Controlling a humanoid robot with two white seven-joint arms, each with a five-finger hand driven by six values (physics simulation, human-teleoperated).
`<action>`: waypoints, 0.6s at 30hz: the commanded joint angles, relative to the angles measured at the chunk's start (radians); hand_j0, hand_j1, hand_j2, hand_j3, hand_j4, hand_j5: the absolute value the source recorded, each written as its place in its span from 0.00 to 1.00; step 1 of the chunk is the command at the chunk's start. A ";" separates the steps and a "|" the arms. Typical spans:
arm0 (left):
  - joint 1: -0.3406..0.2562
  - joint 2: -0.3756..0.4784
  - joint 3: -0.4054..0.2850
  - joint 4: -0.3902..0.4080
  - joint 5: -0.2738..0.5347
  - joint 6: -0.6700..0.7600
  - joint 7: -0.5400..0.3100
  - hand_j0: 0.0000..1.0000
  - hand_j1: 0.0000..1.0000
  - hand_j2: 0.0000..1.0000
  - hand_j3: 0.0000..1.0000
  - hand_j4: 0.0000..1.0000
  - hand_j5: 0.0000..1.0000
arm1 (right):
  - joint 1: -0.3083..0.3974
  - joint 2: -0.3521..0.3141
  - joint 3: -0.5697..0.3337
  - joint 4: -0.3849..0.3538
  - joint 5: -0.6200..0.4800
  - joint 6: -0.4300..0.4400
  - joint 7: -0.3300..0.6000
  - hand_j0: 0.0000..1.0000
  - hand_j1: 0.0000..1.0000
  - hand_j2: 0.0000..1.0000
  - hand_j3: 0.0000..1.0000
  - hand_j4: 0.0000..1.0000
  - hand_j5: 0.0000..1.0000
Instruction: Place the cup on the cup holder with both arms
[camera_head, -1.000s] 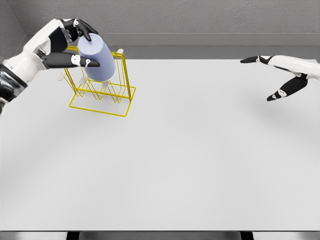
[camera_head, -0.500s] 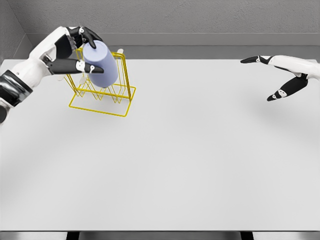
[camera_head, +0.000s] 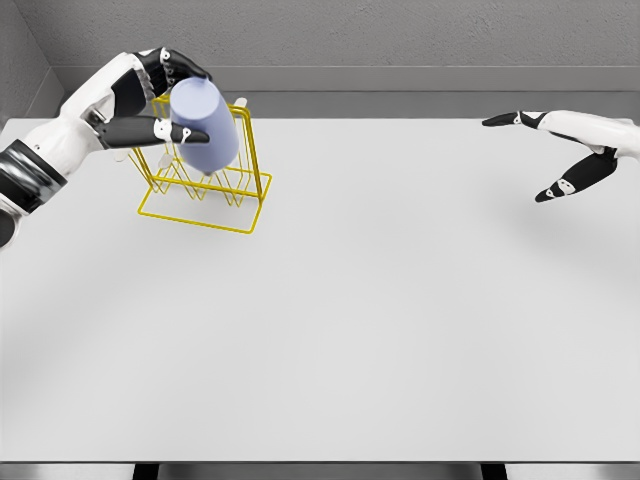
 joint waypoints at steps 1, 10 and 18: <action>0.000 0.001 0.001 0.000 0.002 0.000 0.000 0.62 0.62 0.62 0.62 0.62 0.62 | 0.000 -0.002 -0.001 -0.002 -0.008 0.003 0.000 1.00 1.00 1.00 1.00 1.00 1.00; 0.000 0.003 0.004 0.000 -0.016 0.000 -0.001 0.77 0.77 0.77 0.77 0.77 0.77 | -0.002 -0.012 -0.001 -0.013 -0.008 0.003 0.000 1.00 1.00 1.00 1.00 1.00 1.00; 0.000 0.003 0.004 0.000 -0.016 0.000 -0.001 0.79 0.79 0.79 0.79 0.79 0.79 | -0.002 -0.012 0.000 -0.013 -0.008 0.003 0.000 1.00 1.00 1.00 1.00 1.00 1.00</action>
